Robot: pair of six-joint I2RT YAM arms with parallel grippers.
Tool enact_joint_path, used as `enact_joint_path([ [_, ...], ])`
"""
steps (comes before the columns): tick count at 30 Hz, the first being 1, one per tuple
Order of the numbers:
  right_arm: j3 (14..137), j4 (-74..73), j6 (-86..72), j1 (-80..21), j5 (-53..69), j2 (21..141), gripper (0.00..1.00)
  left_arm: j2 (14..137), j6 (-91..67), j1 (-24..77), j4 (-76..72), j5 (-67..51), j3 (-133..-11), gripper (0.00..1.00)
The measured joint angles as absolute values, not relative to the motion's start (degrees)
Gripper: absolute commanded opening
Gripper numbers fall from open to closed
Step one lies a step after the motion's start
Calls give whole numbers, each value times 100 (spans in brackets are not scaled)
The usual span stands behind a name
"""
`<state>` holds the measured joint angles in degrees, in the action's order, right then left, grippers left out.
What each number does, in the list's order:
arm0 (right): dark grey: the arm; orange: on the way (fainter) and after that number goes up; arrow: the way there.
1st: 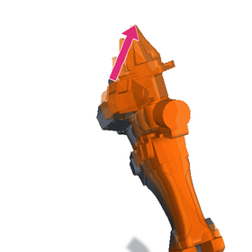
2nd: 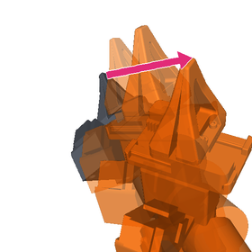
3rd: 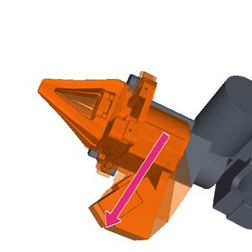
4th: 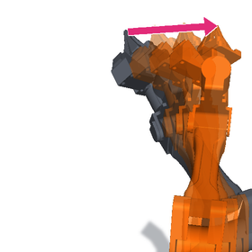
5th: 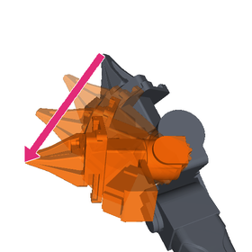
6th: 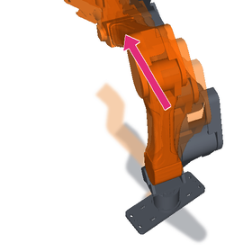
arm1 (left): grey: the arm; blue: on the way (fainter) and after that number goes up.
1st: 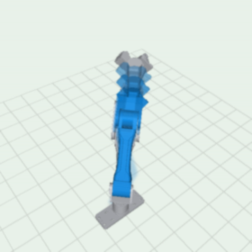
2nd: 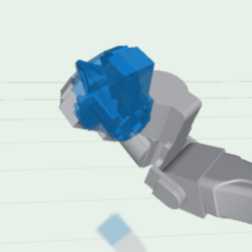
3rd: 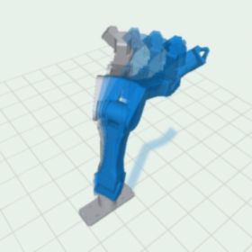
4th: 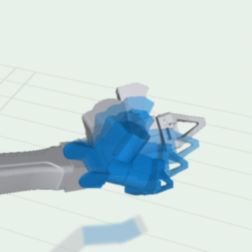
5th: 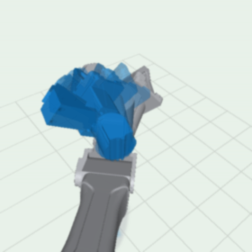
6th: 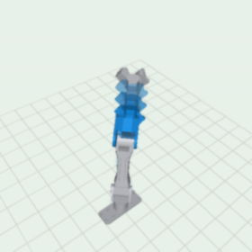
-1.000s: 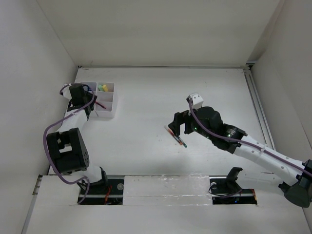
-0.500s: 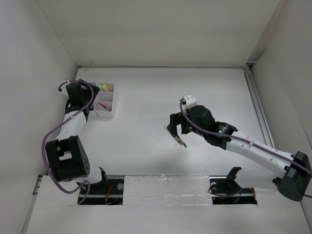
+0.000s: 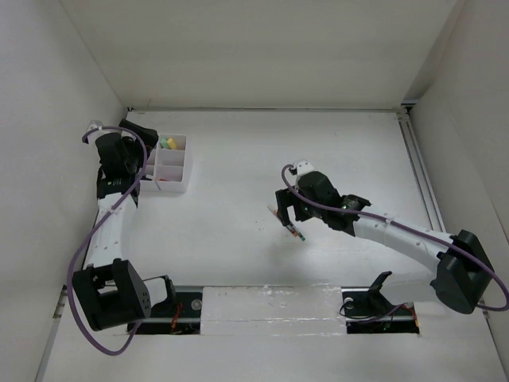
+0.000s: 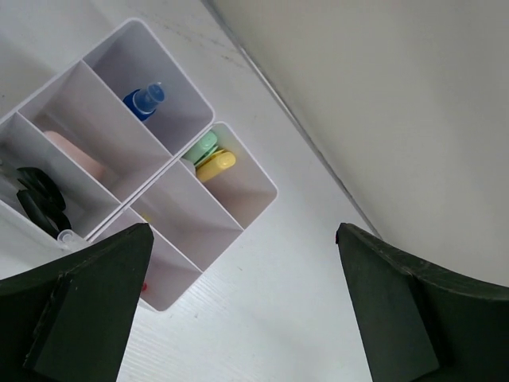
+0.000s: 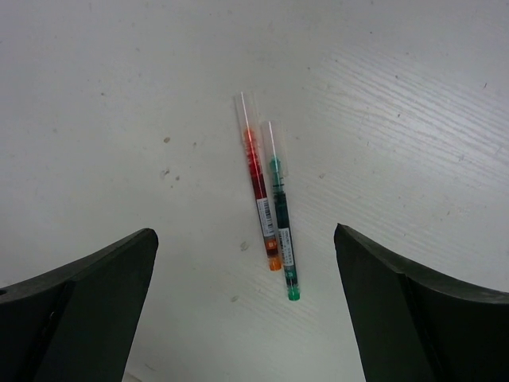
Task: Sort the stationery into containers
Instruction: Pick up the pen from the center of the board.
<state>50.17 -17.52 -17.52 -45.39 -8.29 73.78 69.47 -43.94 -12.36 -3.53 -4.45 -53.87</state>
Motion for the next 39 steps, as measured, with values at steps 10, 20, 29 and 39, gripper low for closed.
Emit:
enact_joint_path([
  [10, 4869, -1780, -1778, -4488, -766, 7474, 90, 6764, -4093, -1236, 434, -530, -6099, 99],
  [20, 4869, -1903, -1824, -4200, -854, 8027, 62, 6659, -3262, -1236, 1533, -1044, -6632, 99],
  [29, 4906, -1959, -1841, -4200, -899, 8460, 51, 5822, -2718, -1236, 1835, -1236, -6007, 99],
  [39, 4998, -2108, -1907, -4200, -989, 8971, 49, 5811, -2622, -1236, 1848, -1505, -5922, 99],
])
